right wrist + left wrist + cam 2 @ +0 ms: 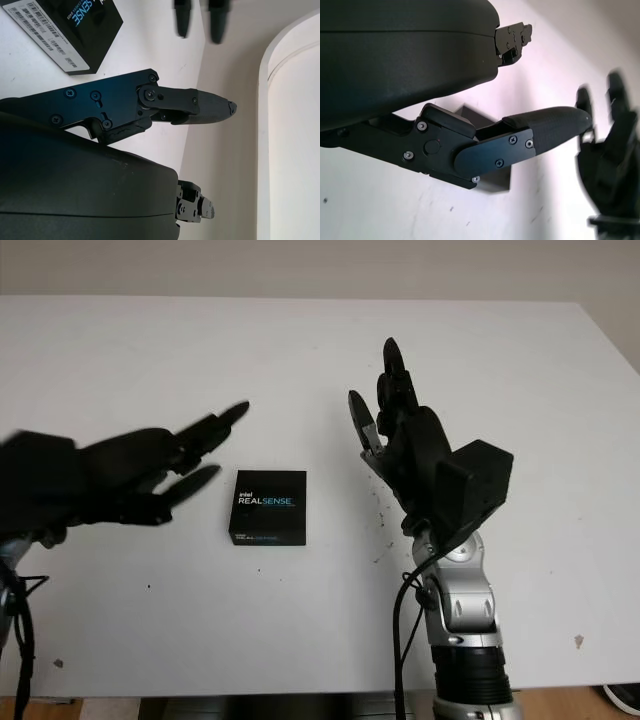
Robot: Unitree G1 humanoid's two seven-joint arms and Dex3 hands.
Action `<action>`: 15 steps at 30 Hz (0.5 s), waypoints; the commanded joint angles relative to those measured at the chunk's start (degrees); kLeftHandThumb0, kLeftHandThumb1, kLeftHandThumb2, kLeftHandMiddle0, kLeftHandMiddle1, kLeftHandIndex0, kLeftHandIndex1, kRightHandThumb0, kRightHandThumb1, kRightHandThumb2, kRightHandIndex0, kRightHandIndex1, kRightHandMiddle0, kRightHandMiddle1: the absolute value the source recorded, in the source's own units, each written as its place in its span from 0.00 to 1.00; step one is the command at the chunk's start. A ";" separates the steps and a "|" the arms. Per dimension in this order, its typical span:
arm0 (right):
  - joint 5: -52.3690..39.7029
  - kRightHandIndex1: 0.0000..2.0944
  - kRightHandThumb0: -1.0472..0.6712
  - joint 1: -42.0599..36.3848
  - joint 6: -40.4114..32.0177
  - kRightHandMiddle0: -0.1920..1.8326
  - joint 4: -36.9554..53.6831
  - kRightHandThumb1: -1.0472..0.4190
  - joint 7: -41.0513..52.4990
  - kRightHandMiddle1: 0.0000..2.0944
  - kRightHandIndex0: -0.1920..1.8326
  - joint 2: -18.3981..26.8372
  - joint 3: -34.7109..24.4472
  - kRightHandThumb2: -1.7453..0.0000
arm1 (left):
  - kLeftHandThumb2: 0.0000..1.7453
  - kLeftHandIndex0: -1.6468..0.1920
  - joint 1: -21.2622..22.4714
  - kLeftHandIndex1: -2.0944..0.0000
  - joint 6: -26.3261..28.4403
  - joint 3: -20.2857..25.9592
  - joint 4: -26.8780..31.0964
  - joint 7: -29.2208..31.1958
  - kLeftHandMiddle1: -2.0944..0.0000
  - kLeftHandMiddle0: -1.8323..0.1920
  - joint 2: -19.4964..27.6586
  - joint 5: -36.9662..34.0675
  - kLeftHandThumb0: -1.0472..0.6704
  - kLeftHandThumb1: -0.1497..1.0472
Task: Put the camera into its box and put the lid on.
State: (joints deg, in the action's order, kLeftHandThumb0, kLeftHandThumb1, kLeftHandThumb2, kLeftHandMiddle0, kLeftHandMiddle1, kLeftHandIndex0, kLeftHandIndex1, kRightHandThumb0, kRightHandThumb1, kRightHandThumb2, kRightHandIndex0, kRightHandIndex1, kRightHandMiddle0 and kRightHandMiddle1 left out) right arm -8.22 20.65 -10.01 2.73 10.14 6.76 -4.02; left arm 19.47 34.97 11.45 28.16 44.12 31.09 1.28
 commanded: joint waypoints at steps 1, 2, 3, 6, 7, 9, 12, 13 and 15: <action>-0.55 0.00 0.20 0.90 0.76 0.01 -1.13 0.00 0.68 0.01 0.00 0.72 -0.55 0.70 | 0.43 1.00 -0.96 1.00 1.16 2.54 0.07 -3.02 1.00 1.00 -1.78 -2.58 0.11 1.00; -0.53 0.00 0.20 1.07 1.10 0.00 -1.60 0.00 0.88 0.01 0.00 0.79 -0.63 0.70 | 0.42 1.00 -1.28 1.00 1.71 3.19 0.06 -4.87 1.00 1.00 -2.40 -3.43 0.11 1.00; -0.47 0.00 0.20 1.20 1.70 0.00 -2.18 0.00 1.13 0.01 0.00 0.86 -0.69 0.69 | 0.41 1.00 -1.55 1.00 1.50 3.84 -0.26 -6.54 1.00 1.00 -3.26 -4.48 0.10 1.00; -0.02 0.00 0.20 1.70 3.73 0.00 -4.16 0.00 1.32 0.01 0.00 0.72 -0.82 0.66 | 0.40 1.00 -2.71 1.00 -1.18 6.21 -1.82 -13.08 1.00 1.00 -7.21 -6.84 0.11 1.00; 0.10 0.00 0.20 1.85 4.25 0.00 -4.72 0.00 1.19 0.01 0.00 0.58 -0.87 0.65 | 0.39 1.00 -3.11 1.00 -2.83 6.94 -2.69 -15.39 1.00 1.00 -8.79 -7.50 0.11 1.00; 0.14 0.00 0.20 2.17 4.10 0.00 -5.24 0.00 0.79 0.00 0.00 0.33 -0.93 0.64 | 0.38 1.00 -4.49 1.00 -7.61 7.54 -5.59 -19.82 1.00 1.00 -10.85 -7.08 0.12 1.00; 0.11 0.00 0.20 2.51 3.51 0.00 -5.59 0.00 0.51 0.00 0.00 0.35 -0.97 0.62 | 0.38 1.00 -6.09 1.00 -14.39 7.86 -10.31 -23.56 1.00 1.00 -12.41 -7.32 0.13 1.00; 0.09 0.00 0.20 2.59 3.43 0.00 -5.69 0.00 0.44 0.00 0.00 0.35 -0.99 0.62 | 0.38 1.00 -6.36 1.00 -15.98 7.88 -11.48 -24.16 1.00 1.00 -12.62 -7.73 0.14 1.00; -0.01 0.00 0.20 2.84 3.03 0.00 -5.86 0.00 0.17 0.00 0.00 0.25 -1.08 0.61 | 0.38 1.00 -6.90 1.00 -18.76 7.78 -13.72 -25.65 1.00 1.00 -13.22 -8.11 0.13 1.00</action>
State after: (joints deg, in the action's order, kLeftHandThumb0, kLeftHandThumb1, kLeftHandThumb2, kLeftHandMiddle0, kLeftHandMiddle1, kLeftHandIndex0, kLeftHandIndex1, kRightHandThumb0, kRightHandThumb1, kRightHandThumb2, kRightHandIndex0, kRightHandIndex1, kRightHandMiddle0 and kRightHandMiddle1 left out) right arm -8.05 22.72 -6.80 -2.78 10.48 6.95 -4.95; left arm 13.05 17.82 18.94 15.36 19.16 18.45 -6.27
